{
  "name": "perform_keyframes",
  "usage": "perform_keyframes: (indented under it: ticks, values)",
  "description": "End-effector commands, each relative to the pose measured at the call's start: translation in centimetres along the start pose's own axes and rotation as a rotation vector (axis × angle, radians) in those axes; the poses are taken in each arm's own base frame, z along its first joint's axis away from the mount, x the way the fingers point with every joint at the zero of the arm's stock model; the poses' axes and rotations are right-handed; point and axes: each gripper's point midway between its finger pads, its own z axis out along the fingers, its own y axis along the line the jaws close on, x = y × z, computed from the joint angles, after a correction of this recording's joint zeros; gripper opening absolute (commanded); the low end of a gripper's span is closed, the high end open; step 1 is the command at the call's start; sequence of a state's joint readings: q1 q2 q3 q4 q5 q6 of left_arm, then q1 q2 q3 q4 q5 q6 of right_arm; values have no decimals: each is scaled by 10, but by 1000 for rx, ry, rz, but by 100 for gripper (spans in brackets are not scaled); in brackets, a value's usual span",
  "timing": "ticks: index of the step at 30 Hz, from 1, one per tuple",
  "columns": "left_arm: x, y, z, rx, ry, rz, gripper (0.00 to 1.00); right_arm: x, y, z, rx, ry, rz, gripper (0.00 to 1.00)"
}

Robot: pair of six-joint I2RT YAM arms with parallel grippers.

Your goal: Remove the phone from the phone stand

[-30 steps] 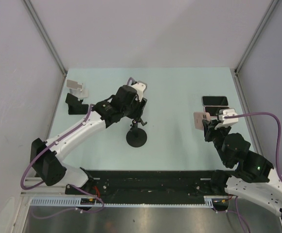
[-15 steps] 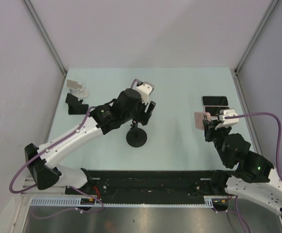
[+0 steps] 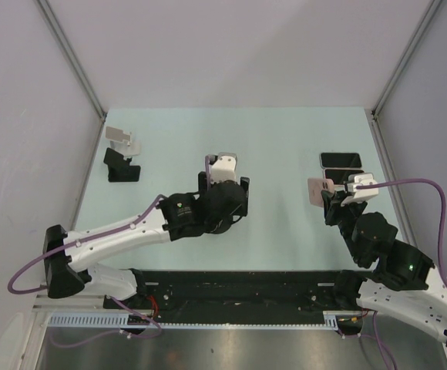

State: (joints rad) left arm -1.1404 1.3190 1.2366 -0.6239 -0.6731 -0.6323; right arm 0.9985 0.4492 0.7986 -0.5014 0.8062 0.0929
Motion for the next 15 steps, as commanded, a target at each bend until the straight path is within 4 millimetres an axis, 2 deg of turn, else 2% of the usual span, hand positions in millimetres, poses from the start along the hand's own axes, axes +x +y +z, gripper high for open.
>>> perform_keyframes:
  ticks: [1, 6, 7, 11, 13, 15]
  values:
    - [-8, 18, 1, -138, -116, -227, 80, -22, -4, -3, 16, -74, 77, 0]
    - [11, 24, 16, -201, -108, -234, 74, -22, -4, -4, 10, -75, 81, 0]
    - [14, 21, 19, -199, -99, -243, 72, -22, -3, -4, 8, -75, 80, 0]
    - [28, 10, 33, -205, -54, -232, 56, -23, -5, -5, 11, -78, 81, 0]
    - [29, 4, 37, -200, -42, -228, 52, -23, -5, -6, 9, -79, 84, 0]
    - [29, 1, 39, -197, -39, -232, 52, -23, -5, -7, 10, -82, 87, 0]
